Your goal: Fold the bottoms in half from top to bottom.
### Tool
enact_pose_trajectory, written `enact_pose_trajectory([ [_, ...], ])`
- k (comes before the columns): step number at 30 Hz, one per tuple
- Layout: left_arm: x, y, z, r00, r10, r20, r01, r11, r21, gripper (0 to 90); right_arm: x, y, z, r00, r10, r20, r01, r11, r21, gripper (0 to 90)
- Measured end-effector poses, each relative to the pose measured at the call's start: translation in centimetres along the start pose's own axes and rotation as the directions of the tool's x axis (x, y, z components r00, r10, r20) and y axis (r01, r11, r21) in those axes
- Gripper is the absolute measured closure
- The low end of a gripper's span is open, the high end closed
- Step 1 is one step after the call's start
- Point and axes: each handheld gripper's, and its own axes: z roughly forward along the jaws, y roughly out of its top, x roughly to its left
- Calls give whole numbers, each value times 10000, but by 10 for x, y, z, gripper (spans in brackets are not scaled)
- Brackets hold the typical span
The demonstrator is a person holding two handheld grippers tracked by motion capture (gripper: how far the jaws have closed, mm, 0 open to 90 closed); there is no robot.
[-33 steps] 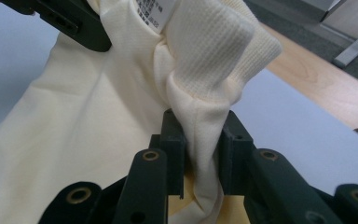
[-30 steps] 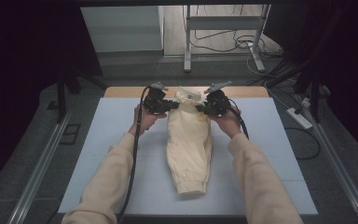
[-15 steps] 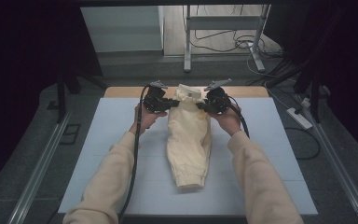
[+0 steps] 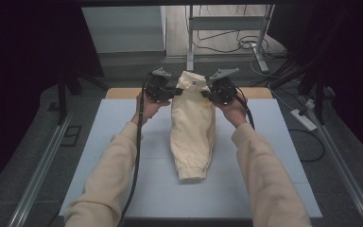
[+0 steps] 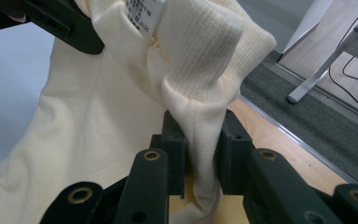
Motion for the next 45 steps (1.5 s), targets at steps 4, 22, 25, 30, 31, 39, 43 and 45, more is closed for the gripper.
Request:
enact_pose_trajectory([
  [4,0,-13,7,9999,-89,83,87,9998,166,809,4,-10,7,10000,2,-48,-1,9997,247,750],
  [22,-5,-40,17,9991,-230,366,219,9993,309,809,10,-36,19,9995,151,-285,-138,9990,428,747],
  [25,-7,-45,17,9989,-231,412,219,9993,287,809,13,-40,19,9993,154,-328,-141,9992,383,746],
  [30,-11,-54,16,9985,-235,487,220,9993,318,809,18,-46,18,9989,56,-469,-36,9990,441,745],
  [31,-11,-56,16,9984,-241,506,225,9992,321,809,19,-48,18,9987,46,-500,-24,9990,456,745],
  [39,-15,-65,14,9977,-293,617,272,9990,346,809,27,-54,16,9978,95,-653,-60,9986,532,745],
  [43,-17,-68,13,9975,-260,657,234,9989,395,808,30,-56,15,9975,142,-697,-102,9983,567,745],
  [45,-18,-70,13,9972,-279,687,253,9989,388,808,31,-58,14,9969,174,-761,-129,9982,588,745],
])
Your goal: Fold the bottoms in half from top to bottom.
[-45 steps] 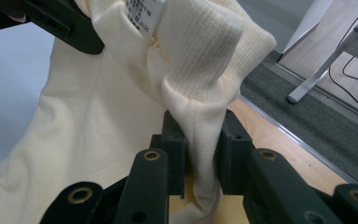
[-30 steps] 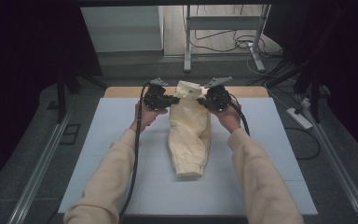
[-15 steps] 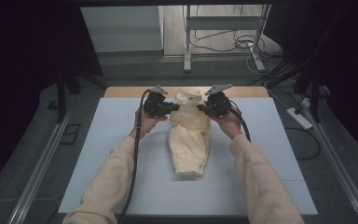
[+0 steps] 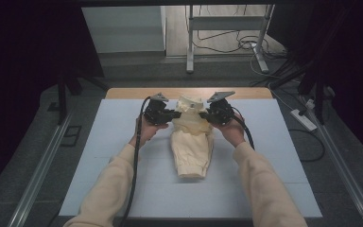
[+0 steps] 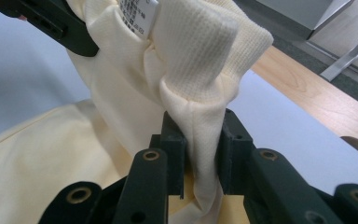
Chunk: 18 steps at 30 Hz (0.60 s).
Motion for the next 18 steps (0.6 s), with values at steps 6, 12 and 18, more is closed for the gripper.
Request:
enact_pose_trajectory([
  [6,-5,-6,-2,9999,115,71,-115,9999,83,808,5,-6,-2,9998,44,-194,-44,10000,7,745],
  [12,-10,-9,-2,9997,180,149,-182,9998,80,808,7,-11,-4,9997,6,-254,-7,10000,-40,746],
  [18,-16,-11,-2,9993,308,214,-310,9995,93,807,8,-13,-9,9996,-57,-278,55,10000,-51,746],
])
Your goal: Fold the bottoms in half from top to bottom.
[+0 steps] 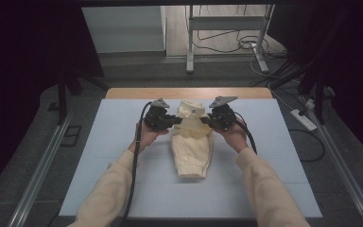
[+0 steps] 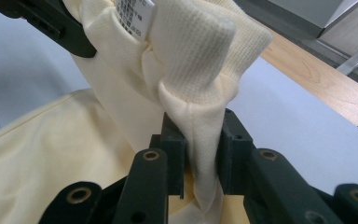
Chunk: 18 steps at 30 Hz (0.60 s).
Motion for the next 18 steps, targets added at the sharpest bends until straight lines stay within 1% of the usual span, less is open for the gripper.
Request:
enact_pose_trajectory([
  [10,-9,-14,0,9999,6,172,-8,10000,93,804,10,-12,-3,9998,-81,-169,82,10000,13,745],
  [18,-16,-24,1,9997,95,235,-98,9998,159,802,17,-21,-4,9994,-187,-300,189,9998,47,745],
])
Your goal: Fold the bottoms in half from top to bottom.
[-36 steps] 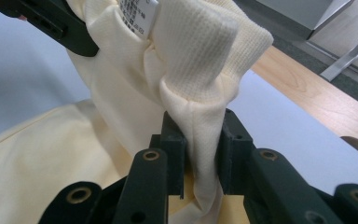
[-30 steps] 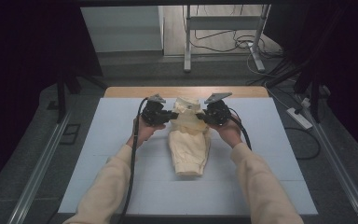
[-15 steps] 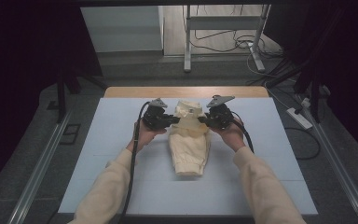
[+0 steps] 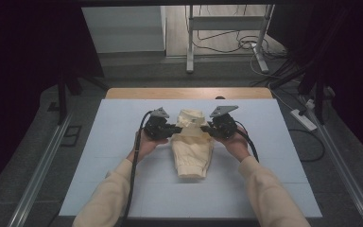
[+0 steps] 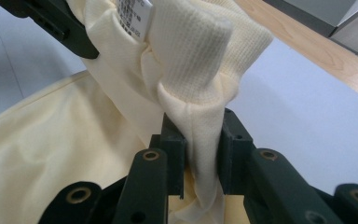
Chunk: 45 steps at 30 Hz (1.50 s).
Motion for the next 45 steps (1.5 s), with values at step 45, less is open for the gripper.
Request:
enact_pose_trajectory([
  [45,-25,-35,2,9995,227,220,-243,9966,793,762,36,-33,-7,9981,-335,-523,348,9991,240,729],
])
